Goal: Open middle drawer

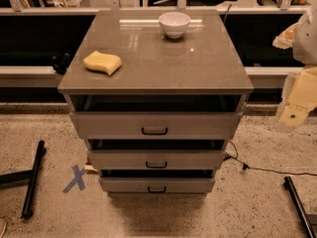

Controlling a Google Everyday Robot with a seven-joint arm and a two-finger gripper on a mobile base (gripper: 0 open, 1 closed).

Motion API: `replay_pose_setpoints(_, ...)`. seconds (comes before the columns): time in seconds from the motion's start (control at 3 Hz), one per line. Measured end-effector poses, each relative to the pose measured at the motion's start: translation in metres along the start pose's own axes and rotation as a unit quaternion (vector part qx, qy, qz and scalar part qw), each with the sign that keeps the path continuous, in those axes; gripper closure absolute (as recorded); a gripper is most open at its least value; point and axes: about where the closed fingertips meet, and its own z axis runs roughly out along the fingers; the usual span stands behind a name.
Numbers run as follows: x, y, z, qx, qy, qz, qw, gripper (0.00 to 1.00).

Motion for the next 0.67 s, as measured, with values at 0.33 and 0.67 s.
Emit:
replay_pose_setpoints(0.33,0.000,0.000,0.000,0.000,0.000,0.000,1.0000,0.00)
replay_pose_setpoints(0.67,-0.006,0.006,0.033,-0.039,-0.016,0.000,0.9991,0.00)
